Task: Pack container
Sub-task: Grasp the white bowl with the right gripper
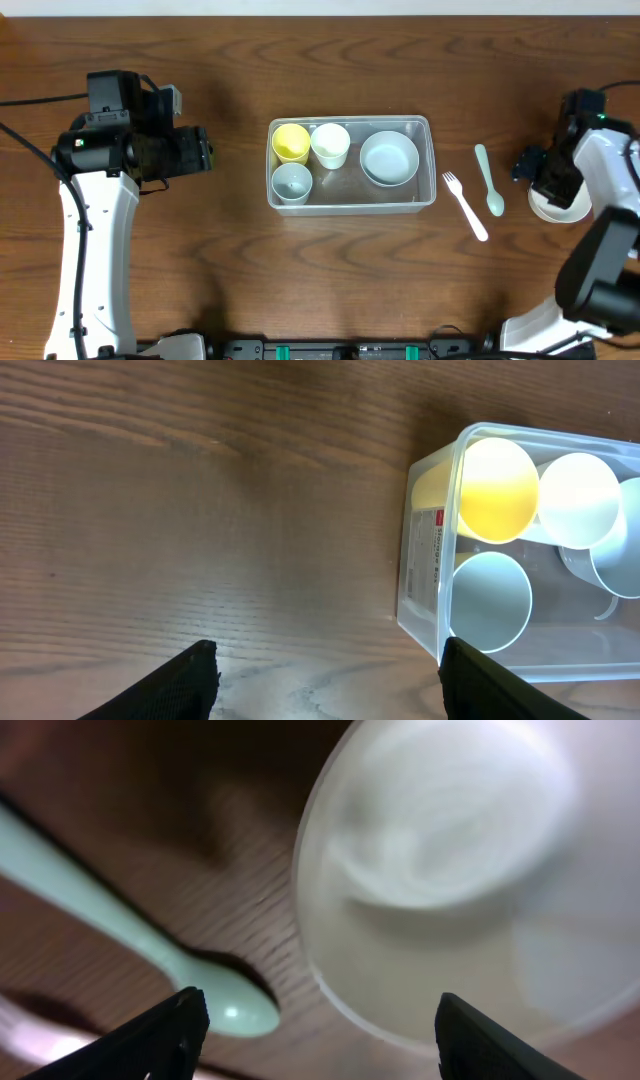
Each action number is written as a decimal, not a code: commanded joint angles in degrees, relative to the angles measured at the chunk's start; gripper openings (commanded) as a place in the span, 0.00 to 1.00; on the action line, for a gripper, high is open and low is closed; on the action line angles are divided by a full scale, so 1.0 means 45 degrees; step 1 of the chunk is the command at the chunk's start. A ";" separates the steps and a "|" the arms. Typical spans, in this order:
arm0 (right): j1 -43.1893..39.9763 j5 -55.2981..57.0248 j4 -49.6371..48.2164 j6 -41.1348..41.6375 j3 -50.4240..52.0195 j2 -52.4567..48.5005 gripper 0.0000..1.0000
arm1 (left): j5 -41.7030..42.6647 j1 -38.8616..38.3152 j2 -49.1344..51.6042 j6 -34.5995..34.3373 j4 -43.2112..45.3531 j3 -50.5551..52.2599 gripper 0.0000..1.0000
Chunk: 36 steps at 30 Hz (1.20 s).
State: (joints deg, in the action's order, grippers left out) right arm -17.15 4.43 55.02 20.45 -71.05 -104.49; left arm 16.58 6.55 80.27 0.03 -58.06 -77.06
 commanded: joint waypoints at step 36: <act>0.3803 -0.3128 0.0913 -0.4643 -0.4017 0.2987 0.01 | 0.0126 0.0039 0.0024 0.0068 -0.0029 0.0053 0.72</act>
State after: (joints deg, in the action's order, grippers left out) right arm -5.82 -5.82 58.87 7.79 -85.95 -96.47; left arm 16.58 6.55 80.27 0.01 -58.06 -77.06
